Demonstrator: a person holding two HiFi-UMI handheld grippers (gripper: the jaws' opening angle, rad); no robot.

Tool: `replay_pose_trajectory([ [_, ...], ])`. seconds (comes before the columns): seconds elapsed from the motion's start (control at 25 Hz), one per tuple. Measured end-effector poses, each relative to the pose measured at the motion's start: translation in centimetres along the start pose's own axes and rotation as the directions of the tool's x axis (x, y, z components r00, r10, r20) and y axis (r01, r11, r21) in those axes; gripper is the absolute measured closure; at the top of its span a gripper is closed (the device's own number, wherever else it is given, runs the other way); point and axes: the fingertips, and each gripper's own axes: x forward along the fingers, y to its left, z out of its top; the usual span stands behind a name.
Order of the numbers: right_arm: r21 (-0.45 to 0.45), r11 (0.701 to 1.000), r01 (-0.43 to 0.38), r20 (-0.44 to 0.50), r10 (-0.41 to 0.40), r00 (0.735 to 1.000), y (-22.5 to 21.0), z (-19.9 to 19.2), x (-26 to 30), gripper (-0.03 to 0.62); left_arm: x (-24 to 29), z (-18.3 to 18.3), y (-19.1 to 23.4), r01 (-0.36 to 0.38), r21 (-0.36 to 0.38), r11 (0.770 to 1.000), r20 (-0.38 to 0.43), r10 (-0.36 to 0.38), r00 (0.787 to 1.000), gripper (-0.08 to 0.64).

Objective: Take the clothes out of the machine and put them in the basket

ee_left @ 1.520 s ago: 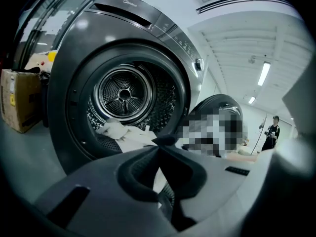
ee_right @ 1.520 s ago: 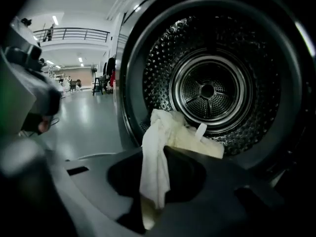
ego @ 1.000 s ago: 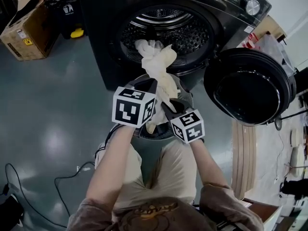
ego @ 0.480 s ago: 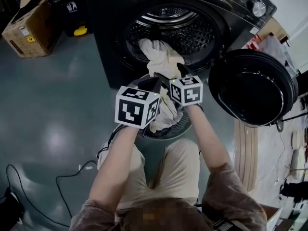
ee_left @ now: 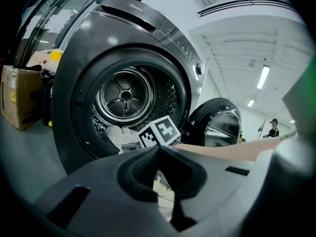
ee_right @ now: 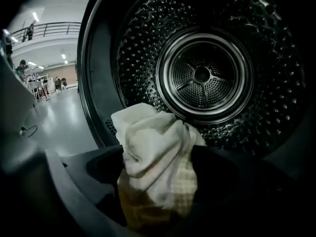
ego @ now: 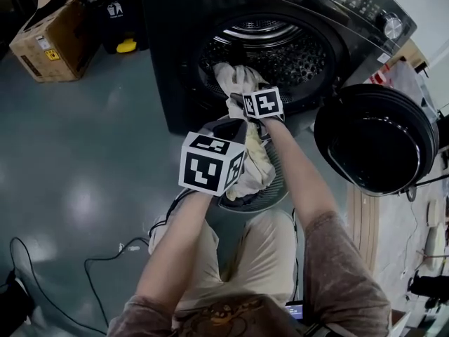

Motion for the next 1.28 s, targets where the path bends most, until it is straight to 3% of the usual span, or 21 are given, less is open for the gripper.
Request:
replay_pose_trajectory([
  [0.12, 0.006, 1.000, 0.014, -0.003, -0.014, 1.000, 0.0, -0.4, 0.0, 0.219, 0.0, 0.1, 0.2, 0.002, 0.000, 1.000, 0.000, -0.002, 1.000, 0.555],
  [0.2, 0.019, 1.000, 0.021, 0.010, -0.021, 1.000, 0.0, -0.2, -0.7, 0.363, 0.0, 0.1, 0.3, 0.003, -0.001, 1.000, 0.001, -0.003, 1.000, 0.555],
  [0.28, 0.036, 0.999, 0.014, 0.030, -0.015, 0.999, 0.1, -0.1, -2.0, 0.459, 0.1, 0.1, 0.4, 0.003, -0.005, 1.000, 0.001, -0.003, 1.000, 0.555],
  [0.48, 0.028, 0.999, -0.033, 0.086, 0.030, 0.996, 1.4, -0.4, -7.6, 0.511, 0.4, -0.2, 0.3, 0.009, -0.007, 1.000, -0.007, -0.009, 1.000, 0.555],
  [0.76, -0.042, 0.995, -0.092, 0.118, 0.096, 0.988, 4.3, -3.2, -16.4, 0.510, 0.7, -0.5, 0.7, -0.003, -0.006, 1.000, -0.018, 0.003, 1.000, 0.555],
  [1.0, -0.025, 0.984, -0.177, -0.003, 0.177, 0.984, 8.3, -11.7, -18.0, 0.497, 0.7, -0.6, 0.5, -0.003, 0.006, 1.000, -0.025, 0.003, 1.000, 0.555],
  [1.04, -0.037, 0.982, -0.185, -0.031, 0.184, 0.982, 8.9, -12.9, -17.6, 0.470, 0.8, -0.6, 0.4, -0.004, 0.008, 1.000, -0.026, 0.004, 1.000, 0.555],
  [1.16, -0.051, 0.982, -0.185, -0.049, 0.182, 0.982, 9.6, -14.3, -17.0, 0.265, 0.9, -0.8, -0.2, 0.003, 0.018, 1.000, -0.031, -0.002, 1.000, 0.555],
  [1.28, -0.013, 0.985, -0.171, 0.011, 0.171, 0.985, 8.9, -12.9, -16.5, 0.222, 0.9, -0.9, -0.7, 0.006, 0.028, 1.000, -0.034, -0.005, 0.999, 0.555],
])
